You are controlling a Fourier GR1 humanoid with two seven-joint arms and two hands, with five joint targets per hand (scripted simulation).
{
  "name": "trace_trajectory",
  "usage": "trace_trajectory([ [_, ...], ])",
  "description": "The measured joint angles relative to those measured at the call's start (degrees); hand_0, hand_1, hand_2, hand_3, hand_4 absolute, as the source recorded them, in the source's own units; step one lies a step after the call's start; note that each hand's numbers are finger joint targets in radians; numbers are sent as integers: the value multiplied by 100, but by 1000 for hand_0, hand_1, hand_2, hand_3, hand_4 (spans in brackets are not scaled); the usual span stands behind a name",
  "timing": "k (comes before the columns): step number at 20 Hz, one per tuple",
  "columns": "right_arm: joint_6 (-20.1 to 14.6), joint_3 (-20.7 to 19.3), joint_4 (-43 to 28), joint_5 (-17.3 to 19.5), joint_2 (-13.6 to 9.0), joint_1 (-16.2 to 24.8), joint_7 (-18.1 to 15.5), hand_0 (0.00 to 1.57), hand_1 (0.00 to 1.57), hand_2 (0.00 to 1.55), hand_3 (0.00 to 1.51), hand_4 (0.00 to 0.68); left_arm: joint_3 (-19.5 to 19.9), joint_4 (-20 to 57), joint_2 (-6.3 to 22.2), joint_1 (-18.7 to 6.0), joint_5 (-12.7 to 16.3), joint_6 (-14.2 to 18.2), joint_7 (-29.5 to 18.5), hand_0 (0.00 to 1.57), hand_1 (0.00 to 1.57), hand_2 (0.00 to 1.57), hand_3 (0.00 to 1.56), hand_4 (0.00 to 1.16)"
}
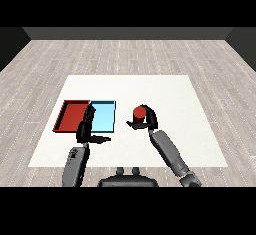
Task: Pick the red can and put it in the red box
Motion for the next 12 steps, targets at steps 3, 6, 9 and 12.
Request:
trace_trajectory([
  [3, 44, -97, -439, 182, 13, 140, 225, 1448, 1448, 1431, 1385, 654, -133, -6, -21, -23, -15, 84, 112, 0, 0, 0, 0, 0],
  [6, -32, -99, -615, 420, 203, 152, 402, 1448, 1448, 1431, 1385, 654, -152, 95, -16, -173, 26, 110, 222, 0, 0, 0, 0, 0],
  [9, -247, 79, -657, 458, 294, 119, 447, 1451, 1451, 1427, 1380, 653, -583, 82, -28, -158, 16, 418, 365, 0, 0, 0, 0, 0],
  [12, -343, 176, -724, 437, 348, 159, 408, 1446, 1446, 1426, 1379, 647, -985, 259, -35, -275, 105, 717, 420, 0, 0, 0, 0, 0],
])
